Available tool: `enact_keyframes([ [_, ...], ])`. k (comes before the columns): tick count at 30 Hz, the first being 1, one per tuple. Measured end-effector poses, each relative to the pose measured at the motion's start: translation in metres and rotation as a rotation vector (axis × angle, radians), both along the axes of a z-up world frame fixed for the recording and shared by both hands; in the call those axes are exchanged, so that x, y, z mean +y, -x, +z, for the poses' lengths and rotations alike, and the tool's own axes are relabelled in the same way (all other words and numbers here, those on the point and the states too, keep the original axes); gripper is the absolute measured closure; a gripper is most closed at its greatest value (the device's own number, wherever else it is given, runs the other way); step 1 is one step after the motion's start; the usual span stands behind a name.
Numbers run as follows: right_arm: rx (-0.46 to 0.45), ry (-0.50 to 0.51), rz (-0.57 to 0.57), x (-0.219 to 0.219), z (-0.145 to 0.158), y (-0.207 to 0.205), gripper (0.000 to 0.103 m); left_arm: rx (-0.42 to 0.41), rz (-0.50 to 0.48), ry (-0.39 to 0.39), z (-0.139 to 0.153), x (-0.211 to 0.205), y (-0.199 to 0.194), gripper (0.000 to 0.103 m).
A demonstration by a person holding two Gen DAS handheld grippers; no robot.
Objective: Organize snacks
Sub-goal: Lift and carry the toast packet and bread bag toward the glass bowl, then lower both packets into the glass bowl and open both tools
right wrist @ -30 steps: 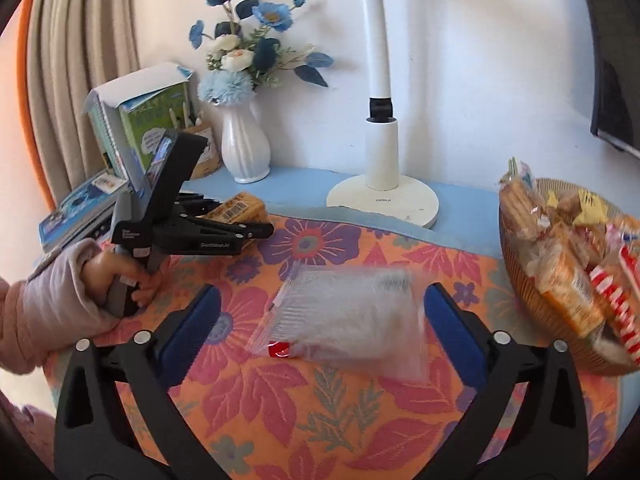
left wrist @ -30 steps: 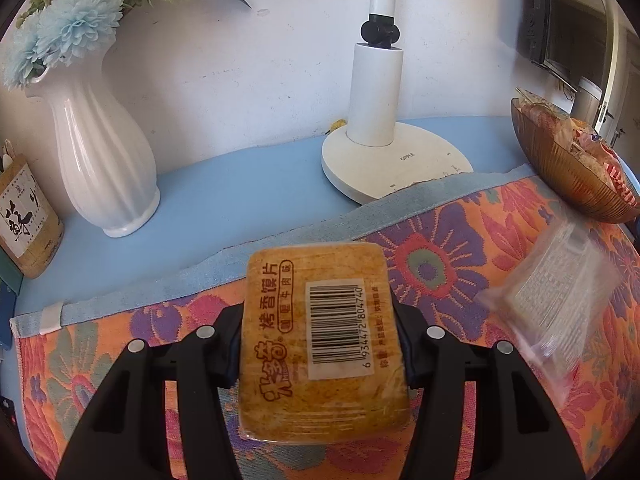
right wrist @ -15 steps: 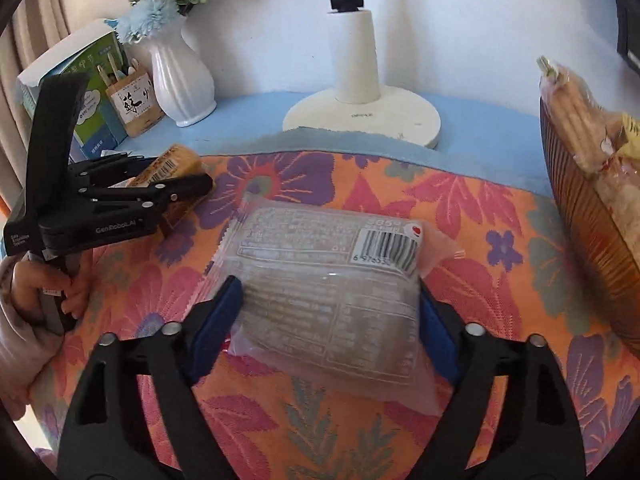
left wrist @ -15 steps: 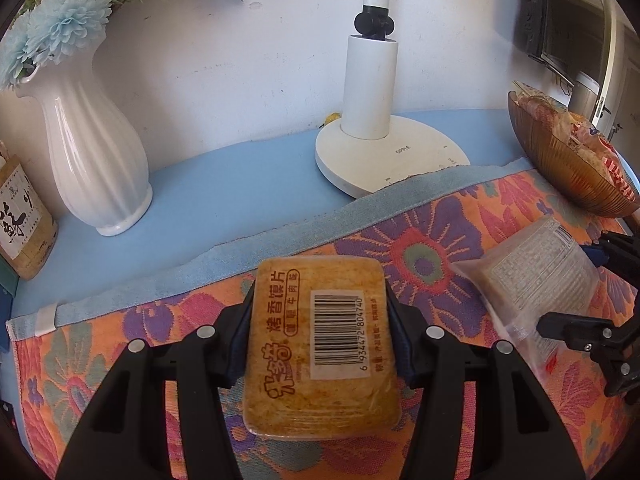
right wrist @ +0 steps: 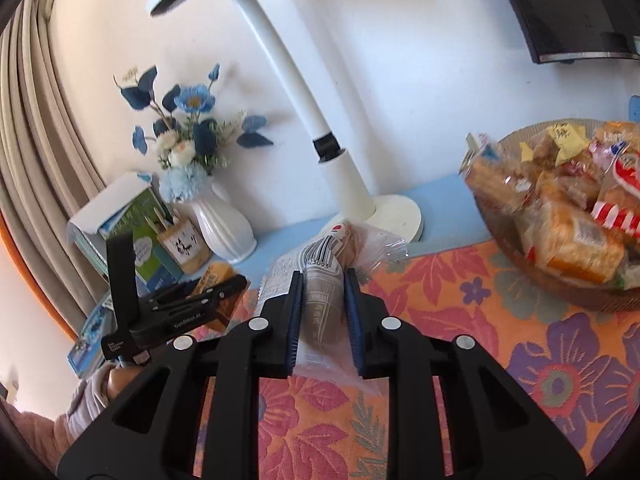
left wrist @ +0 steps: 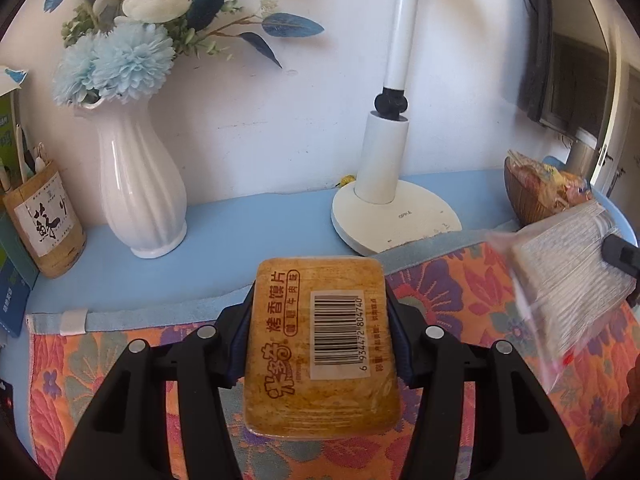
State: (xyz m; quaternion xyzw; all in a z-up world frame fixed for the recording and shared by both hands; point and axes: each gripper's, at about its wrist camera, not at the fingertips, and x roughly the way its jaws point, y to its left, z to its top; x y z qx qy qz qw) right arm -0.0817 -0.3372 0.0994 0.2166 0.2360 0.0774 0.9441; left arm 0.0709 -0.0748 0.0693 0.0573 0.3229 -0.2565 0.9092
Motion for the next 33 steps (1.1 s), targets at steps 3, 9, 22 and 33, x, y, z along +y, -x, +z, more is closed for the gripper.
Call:
enact_keyframes([
  [3,-0.063,-0.026,-0.063,-0.039,0.036,0.006,0.082,-0.014,-0.023,0.012,0.024,-0.016,0.006,0.050],
  [9,-0.118,0.000,-0.258,-0.133,0.085,-0.003,0.082,-0.128,-0.166,0.085,0.093,-0.109,0.030,0.049],
  [22,0.179,0.157,-0.389,-0.208,0.063,-0.018,0.003,0.106,-0.283,-0.031,0.053,-0.298,0.031,0.005],
  [33,0.104,0.239,-0.428,-0.102,0.049,0.071,0.003,0.039,-0.216,-0.061,0.055,-0.206,0.065,0.005],
])
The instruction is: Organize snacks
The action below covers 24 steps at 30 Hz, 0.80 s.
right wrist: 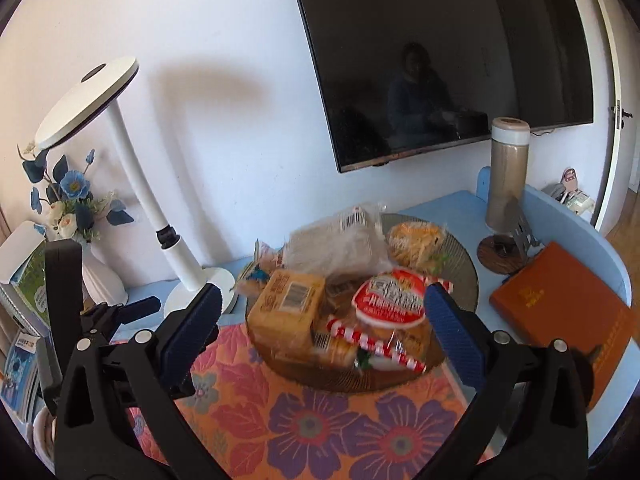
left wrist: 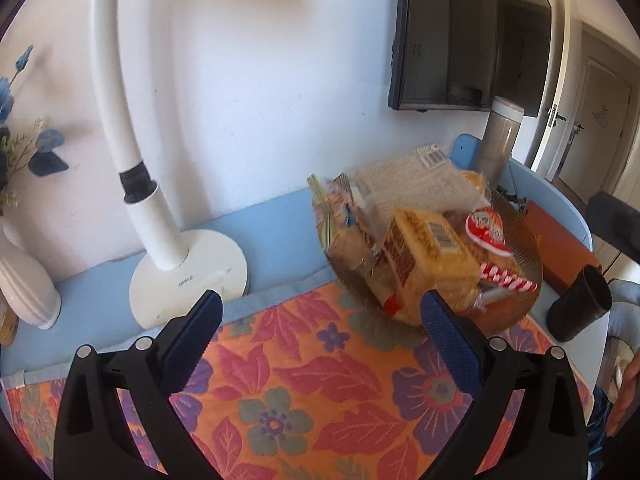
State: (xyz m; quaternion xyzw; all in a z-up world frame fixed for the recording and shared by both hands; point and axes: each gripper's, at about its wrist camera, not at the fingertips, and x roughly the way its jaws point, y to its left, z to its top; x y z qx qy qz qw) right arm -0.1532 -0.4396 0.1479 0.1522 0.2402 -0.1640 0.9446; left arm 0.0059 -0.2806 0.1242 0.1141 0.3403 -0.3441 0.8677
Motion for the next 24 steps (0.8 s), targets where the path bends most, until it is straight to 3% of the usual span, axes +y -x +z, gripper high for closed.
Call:
enact_keyframes([
  [3,0.024,-0.017,-0.026,0.011,-0.032,0.008,0.003,-0.024,0.023,0.006,-0.020,0.015,0.012,0.005],
  [7,0.139,-0.014,-0.037,0.017,-0.067,-0.005,0.003,-0.037,0.020,-0.021,-0.044,0.013,0.020,0.005],
  [15,0.206,0.019,-0.116,0.017,-0.115,-0.019,0.003,-0.052,0.025,-0.022,-0.080,0.008,0.026,0.005],
  [17,0.252,0.007,-0.137,0.013,-0.120,-0.026,0.003,-0.042,0.058,-0.049,-0.083,0.006,0.021,0.005],
  [21,0.241,0.001,-0.161,0.010,-0.120,-0.023,0.003,-0.061,0.083,0.008,-0.077,0.015,0.022,0.005],
  [24,0.245,0.013,-0.161,0.012,-0.120,-0.024,0.003,-0.053,0.067,-0.019,-0.080,0.010,0.021,0.005],
])
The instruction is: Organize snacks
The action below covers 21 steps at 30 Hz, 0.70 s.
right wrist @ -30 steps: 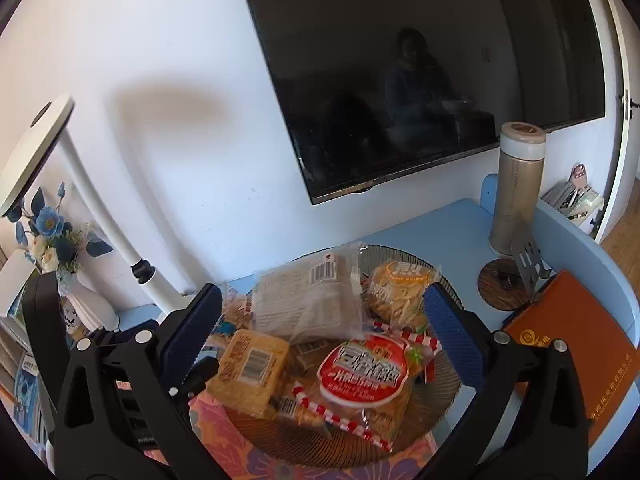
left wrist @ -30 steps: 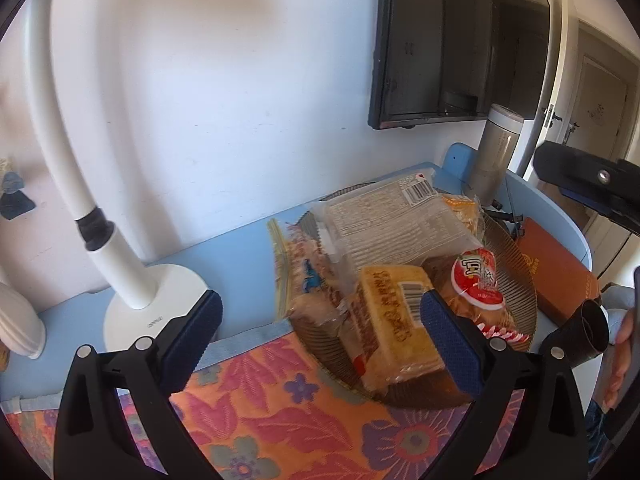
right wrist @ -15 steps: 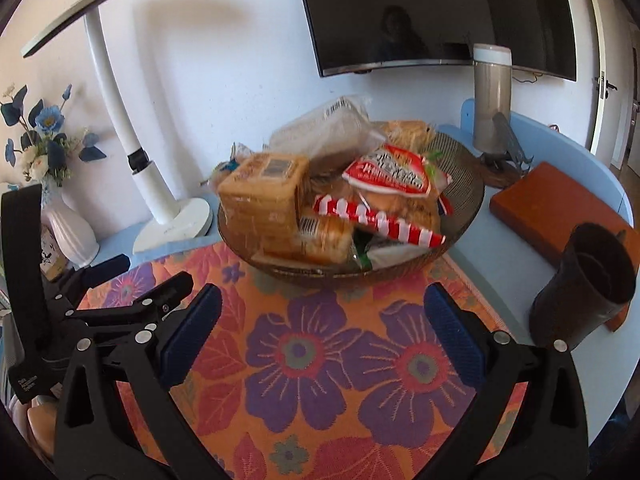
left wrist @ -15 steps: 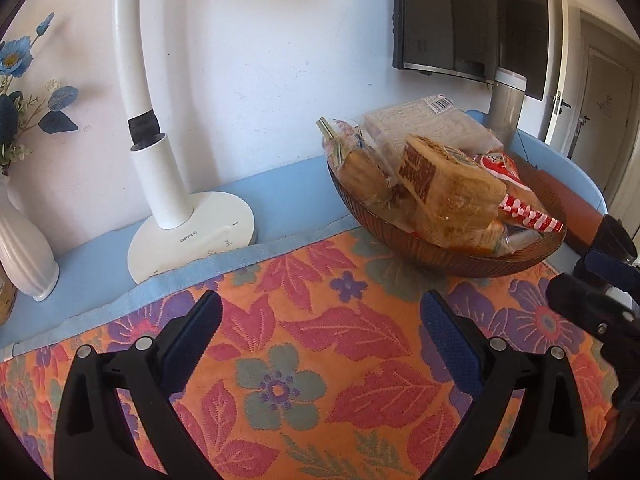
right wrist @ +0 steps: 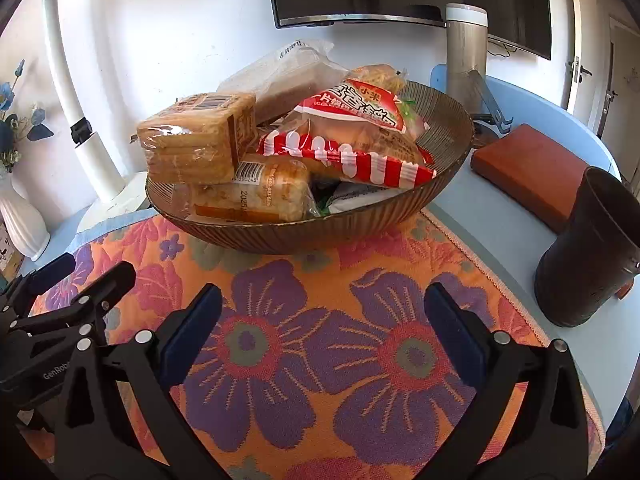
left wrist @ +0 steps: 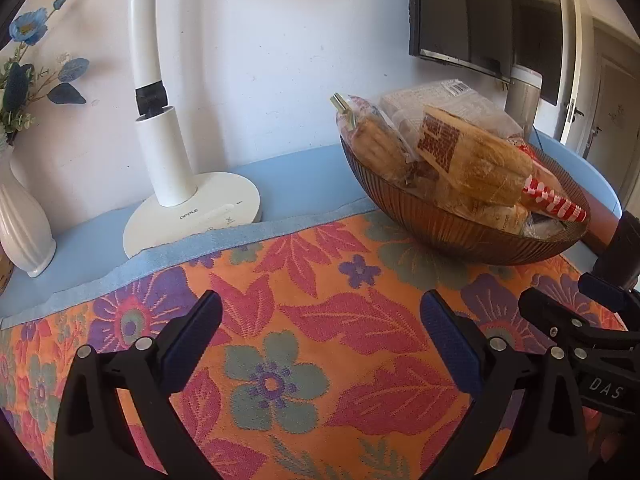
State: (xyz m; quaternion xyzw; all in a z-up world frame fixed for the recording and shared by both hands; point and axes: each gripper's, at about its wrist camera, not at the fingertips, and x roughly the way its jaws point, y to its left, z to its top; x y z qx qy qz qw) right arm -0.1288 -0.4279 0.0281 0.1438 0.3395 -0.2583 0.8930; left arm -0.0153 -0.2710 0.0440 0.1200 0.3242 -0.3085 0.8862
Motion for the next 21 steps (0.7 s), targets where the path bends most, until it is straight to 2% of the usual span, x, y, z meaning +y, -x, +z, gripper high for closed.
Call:
enact_keyframes([
  [7,0.014,0.006,-0.008,0.0011,-0.0002,-0.0011,0.003,0.021,0.008,-0.015,-0.0028,-0.0021,-0.0038,0.005],
  [21,0.022,0.001,-0.014,-0.0001,-0.0012,-0.0016,0.003,0.010,0.004,-0.024,-0.0027,-0.0048,-0.0022,0.005],
])
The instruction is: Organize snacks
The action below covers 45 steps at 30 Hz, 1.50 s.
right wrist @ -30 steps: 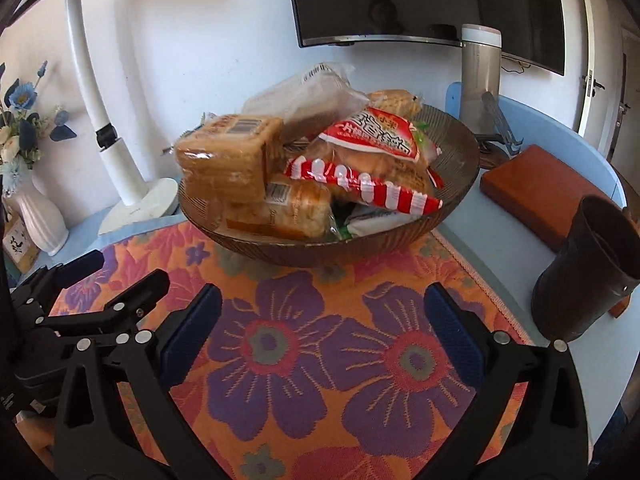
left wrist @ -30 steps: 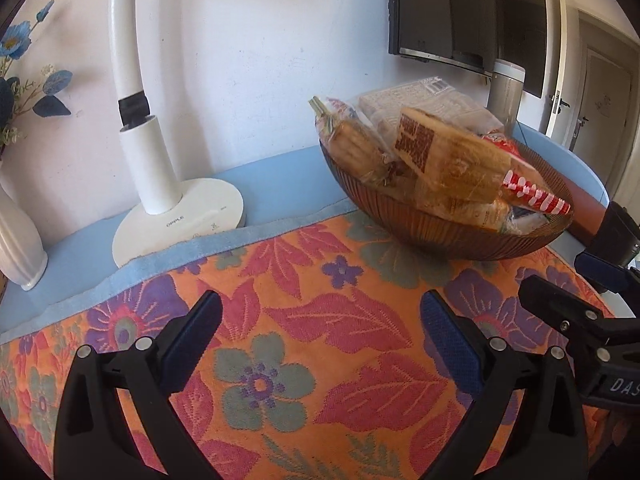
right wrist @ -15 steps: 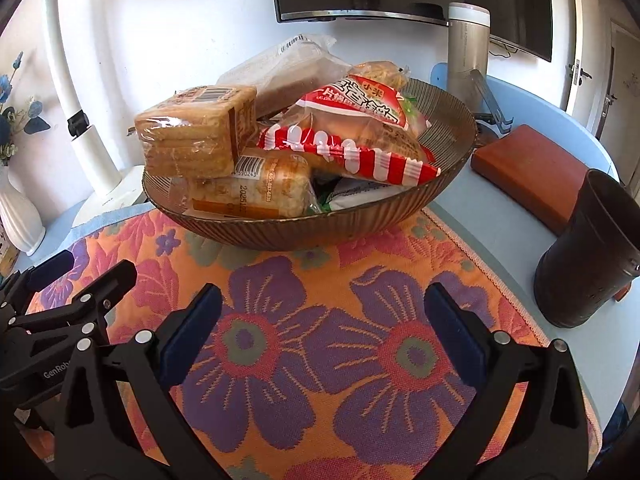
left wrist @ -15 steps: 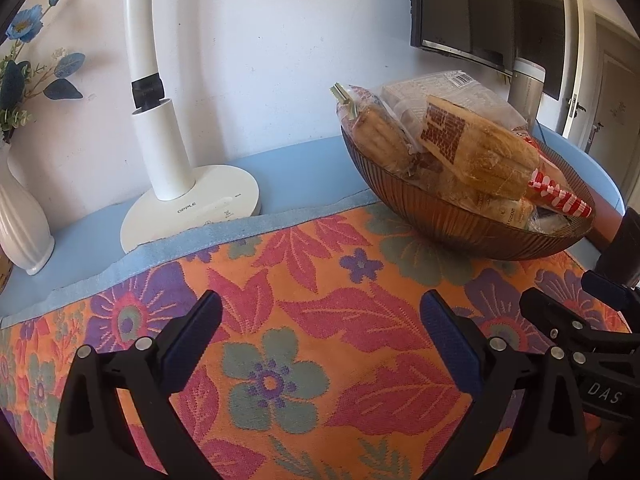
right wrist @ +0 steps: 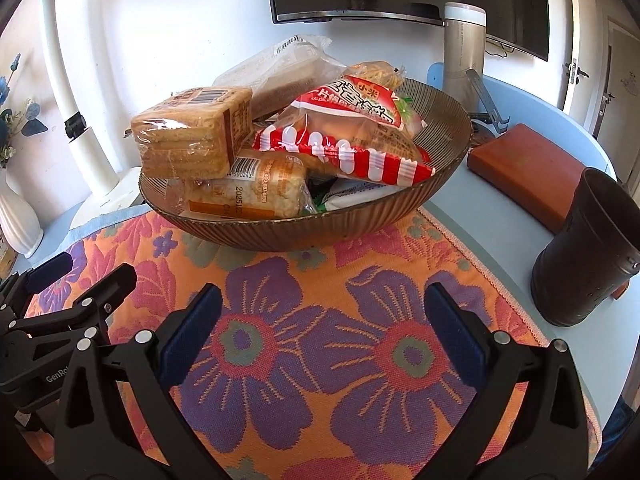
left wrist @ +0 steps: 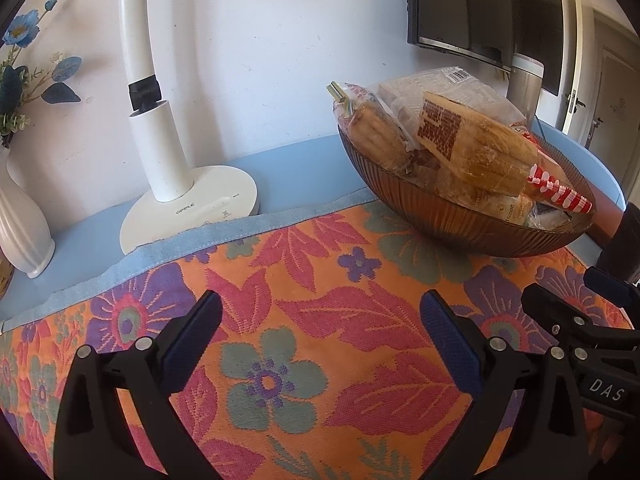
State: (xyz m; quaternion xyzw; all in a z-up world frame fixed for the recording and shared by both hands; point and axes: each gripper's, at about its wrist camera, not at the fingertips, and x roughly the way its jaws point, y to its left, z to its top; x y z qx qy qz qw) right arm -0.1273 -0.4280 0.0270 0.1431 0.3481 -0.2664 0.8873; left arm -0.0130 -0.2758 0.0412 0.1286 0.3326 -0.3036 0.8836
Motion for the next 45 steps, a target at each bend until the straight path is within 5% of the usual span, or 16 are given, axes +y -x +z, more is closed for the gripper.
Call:
enact_keyframes([
  [45,0.034,-0.006,0.002,-0.0024,-0.0046,-0.0046,0.003,0.013,0.016,-0.014,-0.0023,-0.0005,-0.0038,0.005],
])
